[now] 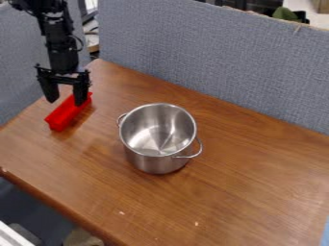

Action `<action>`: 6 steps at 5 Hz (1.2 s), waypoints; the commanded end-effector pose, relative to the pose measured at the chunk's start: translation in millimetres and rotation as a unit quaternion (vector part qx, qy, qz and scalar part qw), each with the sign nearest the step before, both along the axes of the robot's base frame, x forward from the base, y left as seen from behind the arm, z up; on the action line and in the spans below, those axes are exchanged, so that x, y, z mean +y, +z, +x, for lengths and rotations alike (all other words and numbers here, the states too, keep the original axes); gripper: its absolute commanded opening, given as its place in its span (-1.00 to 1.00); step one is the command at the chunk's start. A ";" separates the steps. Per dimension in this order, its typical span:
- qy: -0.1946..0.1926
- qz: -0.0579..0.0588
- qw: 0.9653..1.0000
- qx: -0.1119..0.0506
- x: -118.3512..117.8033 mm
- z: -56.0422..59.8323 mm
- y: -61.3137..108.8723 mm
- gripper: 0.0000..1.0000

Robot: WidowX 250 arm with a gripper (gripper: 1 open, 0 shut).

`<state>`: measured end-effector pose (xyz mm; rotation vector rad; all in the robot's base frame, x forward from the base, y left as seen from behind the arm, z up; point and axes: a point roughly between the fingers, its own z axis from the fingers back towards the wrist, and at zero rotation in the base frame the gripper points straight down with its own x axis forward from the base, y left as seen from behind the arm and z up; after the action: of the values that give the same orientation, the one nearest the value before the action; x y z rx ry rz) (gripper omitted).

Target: Put the red object in the metal pot

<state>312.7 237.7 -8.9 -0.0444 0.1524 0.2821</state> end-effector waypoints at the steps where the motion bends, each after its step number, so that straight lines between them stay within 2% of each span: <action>1: 0.008 0.015 1.000 -0.010 10.0 -3.6 11.0 1.00; 6: 0.009 0.009 1.000 0.000 8.9 -8.6 -2.5 1.00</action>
<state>303.7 239.4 -22.8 -0.0448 0.1768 0.2913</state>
